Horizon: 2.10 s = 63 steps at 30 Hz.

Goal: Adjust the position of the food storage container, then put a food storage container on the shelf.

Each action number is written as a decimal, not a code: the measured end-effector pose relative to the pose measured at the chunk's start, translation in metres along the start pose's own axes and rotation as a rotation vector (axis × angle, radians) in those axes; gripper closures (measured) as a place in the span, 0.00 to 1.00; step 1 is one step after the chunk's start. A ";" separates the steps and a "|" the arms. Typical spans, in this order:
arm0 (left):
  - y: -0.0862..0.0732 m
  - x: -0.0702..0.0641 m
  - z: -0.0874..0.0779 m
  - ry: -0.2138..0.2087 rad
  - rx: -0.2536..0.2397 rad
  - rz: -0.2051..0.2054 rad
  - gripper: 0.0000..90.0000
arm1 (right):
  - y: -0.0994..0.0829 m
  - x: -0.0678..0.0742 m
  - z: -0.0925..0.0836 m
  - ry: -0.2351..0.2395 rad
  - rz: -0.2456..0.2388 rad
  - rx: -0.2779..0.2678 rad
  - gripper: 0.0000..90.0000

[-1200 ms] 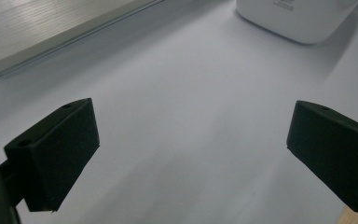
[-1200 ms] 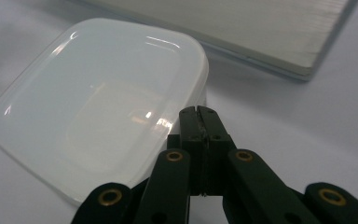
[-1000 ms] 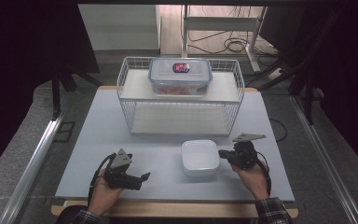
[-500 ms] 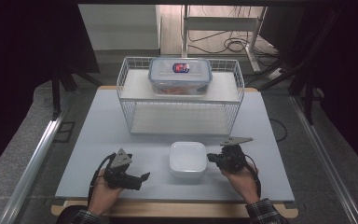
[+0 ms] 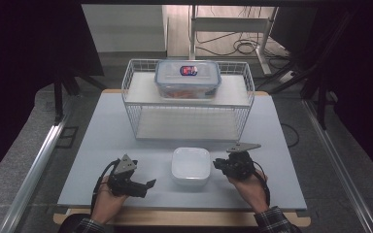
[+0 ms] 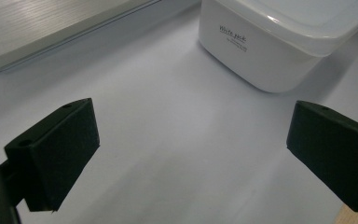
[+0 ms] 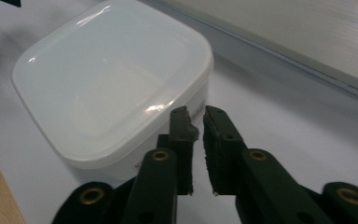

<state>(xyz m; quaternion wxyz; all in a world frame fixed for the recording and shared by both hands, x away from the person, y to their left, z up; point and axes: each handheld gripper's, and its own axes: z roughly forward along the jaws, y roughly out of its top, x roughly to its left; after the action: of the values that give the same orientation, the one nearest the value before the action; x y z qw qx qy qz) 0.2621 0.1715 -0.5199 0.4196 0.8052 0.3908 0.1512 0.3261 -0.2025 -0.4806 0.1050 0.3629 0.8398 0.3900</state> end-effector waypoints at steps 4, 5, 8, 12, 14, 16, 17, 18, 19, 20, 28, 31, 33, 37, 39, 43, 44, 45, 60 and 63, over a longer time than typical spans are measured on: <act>0.000 0.001 -0.001 0.001 -0.001 -0.007 0.02 | -0.002 0.000 -0.005 -0.008 -0.010 -0.019 0.68; 0.000 0.001 -0.001 0.002 -0.001 -0.009 0.02 | -0.002 0.000 -0.006 -0.008 -0.012 -0.022 0.63; 0.000 0.002 -0.001 0.004 0.000 -0.011 0.02 | -0.003 0.000 -0.007 -0.006 -0.024 -0.025 0.47; -0.001 0.003 -0.002 0.010 0.003 -0.004 0.02 | -0.009 -0.001 -0.006 0.020 -0.027 -0.010 0.32; -0.001 0.003 -0.002 0.012 0.005 -0.003 0.02 | -0.011 -0.002 -0.007 0.022 -0.026 -0.009 0.26; -0.002 0.003 -0.001 0.012 0.004 -0.003 0.02 | -0.011 -0.002 -0.008 0.030 -0.027 -0.021 0.22; -0.002 0.003 -0.001 0.009 0.003 0.002 0.02 | -0.011 -0.003 -0.009 0.035 -0.021 -0.029 0.19; -0.002 0.004 -0.001 0.002 -0.001 0.008 0.02 | -0.011 -0.003 -0.010 0.044 -0.017 -0.038 0.17; -0.002 0.003 -0.001 -0.005 -0.004 0.009 0.02 | -0.011 -0.003 -0.010 0.048 -0.015 -0.042 0.15; -0.002 0.003 -0.001 -0.010 -0.007 0.009 0.01 | -0.011 -0.003 -0.010 0.051 -0.019 -0.045 0.12; 0.003 0.004 0.003 -0.038 0.005 0.001 0.01 | -0.008 -0.002 -0.009 0.083 -0.026 -0.058 0.06; 0.011 0.003 0.004 -0.047 0.010 -0.004 0.02 | -0.007 0.000 -0.007 0.089 -0.024 -0.049 0.06; 0.013 0.003 0.004 -0.052 0.007 -0.007 0.02 | -0.006 0.002 -0.006 0.084 -0.024 -0.045 0.05; 0.023 0.000 0.007 -0.064 0.007 0.000 0.03 | -0.005 0.006 -0.004 0.069 -0.026 -0.037 0.02; 0.028 -0.001 0.009 -0.062 0.017 -0.003 0.04 | -0.002 0.008 -0.002 0.068 0.007 -0.039 0.01; 0.033 -0.001 0.010 -0.088 0.009 -0.018 0.05 | 0.002 0.009 -0.001 0.096 0.023 -0.034 0.01; 0.034 -0.002 0.011 -0.086 0.007 -0.019 0.06 | 0.003 0.010 -0.001 0.102 0.023 -0.032 0.01; 0.034 -0.002 0.011 -0.086 0.007 -0.019 0.06 | 0.003 0.010 -0.001 0.102 0.023 -0.032 0.01; 0.069 -0.008 0.030 -0.124 -0.006 -0.001 0.17 | 0.026 0.015 0.014 0.106 0.017 -0.004 0.17; 0.071 -0.009 0.037 -0.139 -0.007 -0.011 0.17 | 0.027 0.015 0.020 0.092 0.010 0.001 0.19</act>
<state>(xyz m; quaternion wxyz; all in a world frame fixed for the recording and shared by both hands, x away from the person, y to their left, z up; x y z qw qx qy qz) 0.3131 0.1202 -0.4852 0.4494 0.8101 0.3646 0.0937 0.3387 -0.1683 -0.4724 0.0643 0.3487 0.8420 0.4065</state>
